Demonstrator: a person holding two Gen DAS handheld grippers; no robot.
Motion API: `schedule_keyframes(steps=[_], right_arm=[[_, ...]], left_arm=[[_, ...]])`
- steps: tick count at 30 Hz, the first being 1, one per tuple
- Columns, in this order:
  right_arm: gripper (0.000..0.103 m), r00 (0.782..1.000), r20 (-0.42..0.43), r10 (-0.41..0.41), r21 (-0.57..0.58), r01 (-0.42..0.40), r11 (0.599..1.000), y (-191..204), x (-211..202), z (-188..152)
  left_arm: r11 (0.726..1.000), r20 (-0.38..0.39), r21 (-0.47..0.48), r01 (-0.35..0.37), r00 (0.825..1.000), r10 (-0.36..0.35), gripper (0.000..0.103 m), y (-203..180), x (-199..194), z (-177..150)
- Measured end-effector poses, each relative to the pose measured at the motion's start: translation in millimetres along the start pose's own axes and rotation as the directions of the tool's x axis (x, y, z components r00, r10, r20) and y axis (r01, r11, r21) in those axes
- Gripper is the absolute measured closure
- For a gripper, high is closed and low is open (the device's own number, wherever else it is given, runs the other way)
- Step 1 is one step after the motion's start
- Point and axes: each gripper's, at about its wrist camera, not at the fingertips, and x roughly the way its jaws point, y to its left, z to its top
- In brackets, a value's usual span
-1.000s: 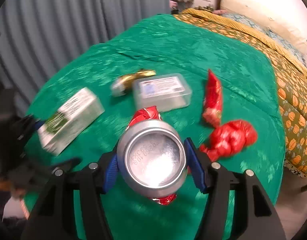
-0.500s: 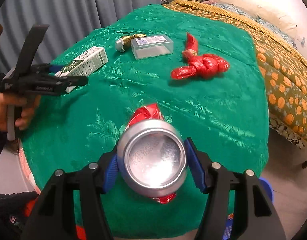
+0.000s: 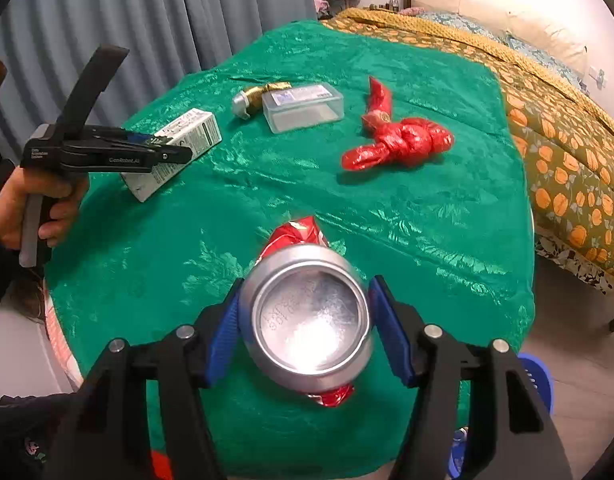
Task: Collect trash
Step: 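Carry carton and can to the wastebasket and open both tools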
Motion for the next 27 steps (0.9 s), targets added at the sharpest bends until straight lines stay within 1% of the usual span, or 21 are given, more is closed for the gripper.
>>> schedule_keyframes(steps=[2, 6, 10, 12, 15, 17, 19, 21, 22, 23, 24, 27], right_arm=[[0.043, 1.000, 0.018, 0.014, 0.013, -0.014, 1.000, -1.0, -4.9, 0.0], [0.043, 0.997, 0.060, 0.042, 0.067, -0.046, 0.997, -11.0, -15.8, -0.3], [0.043, 0.994, 0.097, 0.054, 0.121, -0.066, 0.991, -29.7, -29.7, -3.9], [0.043, 0.992, 0.116, 0.047, 0.152, -0.064, 0.986, -45.3, -40.8, -8.7], [0.043, 0.991, 0.133, 0.003, 0.198, -0.030, 0.980, -74.7, -58.8, -19.9], [0.043, 0.990, 0.132, -0.054, 0.238, 0.021, 0.971, -103.1, -71.1, -31.1], [0.043, 0.988, 0.121, -0.097, 0.280, 0.060, 0.958, -127.5, -78.9, -42.3], [0.042, 0.983, 0.098, -0.156, 0.339, 0.114, 0.934, -160.5, -87.1, -60.3], [0.042, 0.980, 0.087, -0.178, 0.362, 0.136, 0.922, -173.4, -89.5, -68.3], [0.042, 0.976, 0.070, -0.207, 0.391, 0.165, 0.906, -190.1, -91.5, -79.0], [0.042, 0.971, 0.053, -0.232, 0.419, 0.189, 0.888, -204.1, -91.7, -89.2], [0.042, 0.956, 0.001, -0.294, 0.494, 0.255, 0.831, -241.8, -90.8, -121.7]], left_arm=[[1.000, 0.009, -0.005, 0.005, 1.000, -0.005, 0.055, -1.1, -6.2, -2.0], [0.999, 0.038, 0.019, 0.033, 0.999, -0.034, 0.055, -19.2, -26.9, -8.0], [0.993, 0.058, 0.062, 0.105, 0.992, -0.109, 0.055, -58.8, -46.9, -10.3], [0.987, 0.063, 0.084, 0.137, 0.988, -0.142, 0.055, -78.8, -52.2, -8.9], [0.968, 0.066, 0.131, 0.215, 0.972, -0.225, 0.055, -125.2, -60.2, -4.6], [0.954, 0.061, 0.155, 0.256, 0.962, -0.268, 0.055, -152.7, -62.8, -3.0], [0.935, 0.051, 0.183, 0.304, 0.947, -0.318, 0.055, -185.5, -63.6, -0.8], [0.914, 0.038, 0.210, 0.347, 0.931, -0.363, 0.055, -218.3, -62.8, -0.2], [0.897, 0.024, 0.228, 0.378, 0.919, -0.393, 0.055, -242.2, -60.6, 0.3], [0.888, 0.014, 0.236, 0.394, 0.913, -0.408, 0.055, -255.7, -58.5, -1.0], [0.875, -0.007, 0.249, 0.416, 0.904, -0.428, 0.055, -278.1, -53.9, -1.6], [0.848, -0.053, 0.269, 0.458, 0.886, -0.462, 0.055, -323.4, -41.4, -4.5]])
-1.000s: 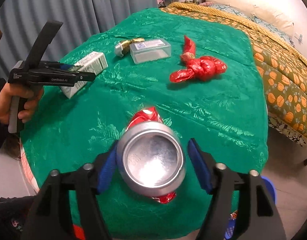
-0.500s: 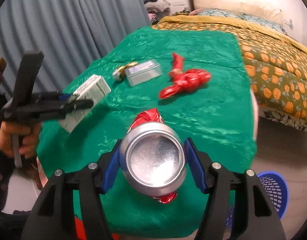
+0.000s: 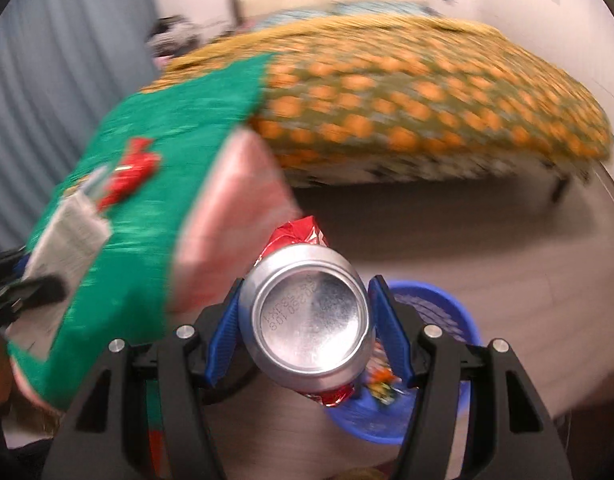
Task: Collect trash
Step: 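Carry carton and can to the wastebasket and open both tools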
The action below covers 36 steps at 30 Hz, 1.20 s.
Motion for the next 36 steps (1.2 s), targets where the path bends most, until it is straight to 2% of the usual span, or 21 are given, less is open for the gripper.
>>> schedule_keyframes(steps=[2, 7, 14, 17, 18, 21, 24, 27, 33, 36], right_arm=[[0.042, 0.999, -0.009, -0.044, 0.052, 0.044, 0.998, -27.8, 8.8, -10.2], [0.042, 0.997, -0.055, -0.060, 0.180, 0.069, 0.981, -75.5, 26.7, -22.0], [0.042, 0.995, -0.077, -0.056, 0.258, 0.075, 0.963, -106.4, 38.2, -28.2], [0.034, 0.995, -0.076, -0.068, 0.292, 0.087, 0.953, -115.8, 36.5, -29.2], [0.033, 0.995, -0.074, -0.070, 0.297, 0.088, 0.951, -117.1, 37.4, -26.4], [0.030, 0.995, -0.050, -0.081, 0.299, 0.092, 0.950, -119.2, 29.6, -23.6], [0.027, 0.994, -0.042, -0.105, 0.284, 0.113, 0.952, -115.9, 26.7, -21.4], [0.017, 0.987, -0.036, -0.155, 0.269, 0.159, 0.950, -110.4, 23.6, -20.6], [0.016, 0.969, 0.019, -0.247, 0.223, 0.236, 0.946, -94.4, 11.3, -18.7], [0.016, 0.956, 0.078, -0.282, 0.157, 0.268, 0.951, -75.1, 3.4, -17.5]], left_arm=[[1.000, -0.032, 0.013, 0.028, 0.999, -0.027, 0.055, -24.2, 28.2, 3.0], [0.999, -0.105, 0.021, 0.045, 0.993, -0.043, 0.054, -66.3, 103.5, 4.9], [0.999, -0.179, -0.001, 0.054, 0.982, -0.054, 0.053, -76.5, 197.3, 4.1], [1.000, -0.209, 0.004, 0.004, 0.978, -0.003, 0.035, -73.9, 231.2, 2.8], [1.000, -0.213, -0.003, -0.011, 0.977, 0.010, 0.034, -71.4, 235.8, 2.6], [1.000, -0.205, -0.016, -0.003, 0.979, -0.001, 0.030, -69.0, 230.8, 3.1], [1.000, -0.166, 0.012, 0.001, 0.986, 0.001, 0.026, -74.5, 207.7, 3.7], [0.999, -0.115, 0.033, 0.017, 0.993, -0.013, 0.022, -81.0, 175.8, 6.4], [0.997, -0.017, 0.064, 0.042, 0.999, -0.041, 0.014, -80.8, 90.4, -0.2], [0.998, 0.022, 0.063, 0.001, 1.000, -0.002, 0.013, -57.0, 49.1, -14.5]])
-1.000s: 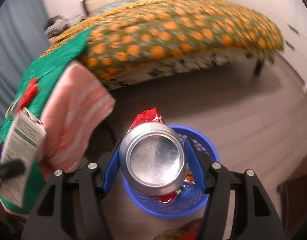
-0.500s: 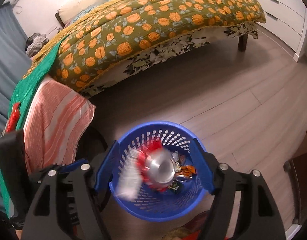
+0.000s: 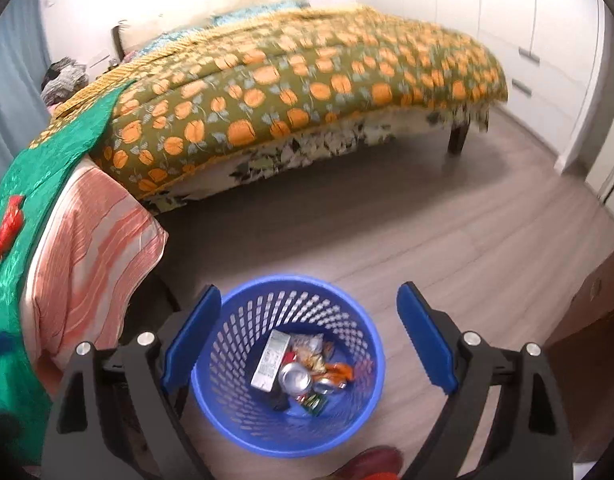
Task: Collect trash
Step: 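Carry carton and can to the wastebasket and open both tools, then move both open tools back over the remaining trash on the bed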
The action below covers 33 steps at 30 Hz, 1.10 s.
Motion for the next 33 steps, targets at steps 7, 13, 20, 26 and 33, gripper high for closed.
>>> schedule_keyframes(steps=[7, 13, 20, 26, 33], right_arm=[[0.016, 0.996, 0.059, 0.064, -0.206, -0.051, 0.977, 88.8, -29.9, -7.0], [0.016, 0.945, -0.045, 0.325, -0.402, -0.315, 0.860, 237.8, -66.5, -24.7], [0.013, 0.902, -0.156, 0.404, -0.528, -0.421, 0.738, 369.8, -59.2, -36.4], [0.013, 0.899, -0.227, 0.373, -0.545, -0.435, 0.717, 409.2, -35.5, -53.3], [0.013, 0.897, -0.210, 0.390, -0.529, -0.439, 0.726, 412.0, -35.0, -61.1]], left_arm=[[0.971, 0.039, -0.116, -0.208, 0.976, 0.213, 0.012, 110.4, -87.9, -55.4], [0.896, -0.002, -0.230, -0.379, 0.921, 0.389, 0.011, 209.6, -139.4, -97.5], [0.832, -0.036, -0.332, -0.444, 0.888, 0.459, 0.011, 286.2, -181.9, -124.5], [0.814, -0.056, -0.365, -0.452, 0.883, 0.465, 0.011, 324.5, -194.7, -132.0], [0.863, 0.020, -0.313, -0.397, 0.905, 0.424, 0.011, 348.4, -181.0, -87.0]])
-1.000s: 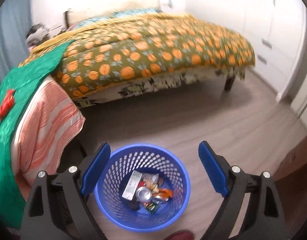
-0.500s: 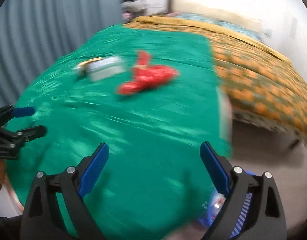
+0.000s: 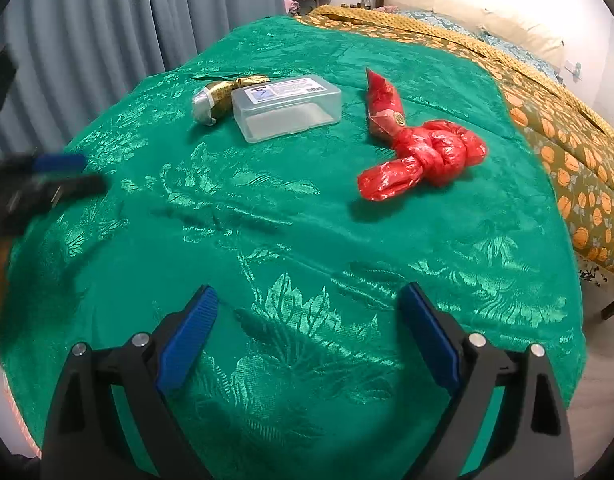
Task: Collect trash
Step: 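Move both open tools back over the remaining trash on the bed, then grasp the red plastic bag with the right tool while the left tool grasps the gold-and-silver packet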
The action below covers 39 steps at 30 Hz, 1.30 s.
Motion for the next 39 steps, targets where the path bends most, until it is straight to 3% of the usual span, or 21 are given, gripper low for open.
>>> schedule_keyframes(steps=[2, 6, 10, 13, 14, 15, 17, 20, 24, 28, 29, 32, 35, 39], right_arm=[[0.013, 1.000, 0.006, -0.010, -0.006, 0.010, 1.000, 1.7, -0.9, -0.6], [0.013, 1.000, 0.011, -0.016, -0.010, 0.016, 1.000, 2.4, -2.4, -0.9], [0.013, 1.000, 0.007, -0.006, -0.001, 0.006, 1.000, 0.9, -2.4, -0.8], [0.013, 1.000, 0.008, -0.005, 0.000, 0.005, 1.000, 0.6, -2.7, -0.8], [0.013, 1.000, 0.007, -0.004, 0.001, 0.004, 1.000, 0.2, -2.6, -0.8], [0.013, 1.000, 0.007, -0.002, 0.002, 0.002, 1.000, 0.0, -2.6, -0.8], [0.013, 1.000, 0.007, 0.000, 0.005, 0.000, 1.000, 0.0, -2.7, -1.1], [0.013, 1.000, 0.007, 0.001, 0.006, -0.001, 1.000, -0.3, -2.6, -0.8], [0.013, 1.000, 0.008, 0.000, 0.006, 0.000, 1.000, -0.5, -2.6, -0.8], [0.013, 1.000, 0.012, -0.009, 0.006, 0.009, 1.000, -0.4, -3.7, -1.2], [0.013, 1.000, 0.012, -0.010, 0.007, 0.010, 1.000, -0.2, -3.7, -1.2], [0.013, 1.000, 0.012, -0.006, 0.021, 0.006, 1.000, -2.6, -3.8, -0.5], [0.013, 0.998, 0.055, 0.009, 0.082, -0.014, 0.997, -13.9, -10.4, -2.1], [0.013, 0.995, 0.100, 0.023, 0.289, -0.051, 0.956, -52.2, -20.7, -5.8]], left_arm=[[1.000, 0.020, 0.010, 0.022, 1.000, -0.022, 0.011, -0.9, 13.8, 23.6], [0.998, 0.015, 0.067, -0.006, 1.000, 0.005, 0.012, -5.6, 48.2, 57.5], [0.996, -0.026, 0.088, -0.010, 1.000, 0.013, 0.022, -4.6, 76.6, 73.3], [0.993, -0.032, 0.119, -0.006, 0.999, 0.010, 0.042, -3.0, 82.9, 74.0], [0.992, -0.037, 0.126, 0.003, 0.999, 0.002, 0.059, -2.8, 83.5, 72.5], [0.992, -0.041, 0.130, 0.010, 0.999, -0.005, 0.069, -2.0, 83.5, 71.4], [0.992, -0.033, 0.123, 0.002, 0.999, 0.002, 0.071, 0.5, 77.8, 68.0], [0.995, -0.033, 0.075, -0.066, 0.997, 0.069, 0.071, 6.1, 59.6, 58.5], [0.990, -0.059, 0.016, -0.140, 0.988, 0.140, 0.070, 8.3, 26.7, 27.0], [0.990, -0.077, 0.009, -0.144, 0.987, 0.144, 0.066, 0.3, 10.2, -8.0], [0.989, -0.075, 0.015, -0.145, 0.986, 0.146, 0.061, -2.0, 8.4, -14.1], [0.989, -0.071, 0.020, -0.143, 0.987, 0.144, 0.028, -5.8, 8.4, -27.1], [0.988, -0.071, 0.005, -0.153, 0.986, 0.153, 0.019, -2.1, 13.1, -33.7], [0.989, -0.071, -0.035, -0.147, 0.987, 0.144, 0.008, 5.6, 14.2, -36.9]])
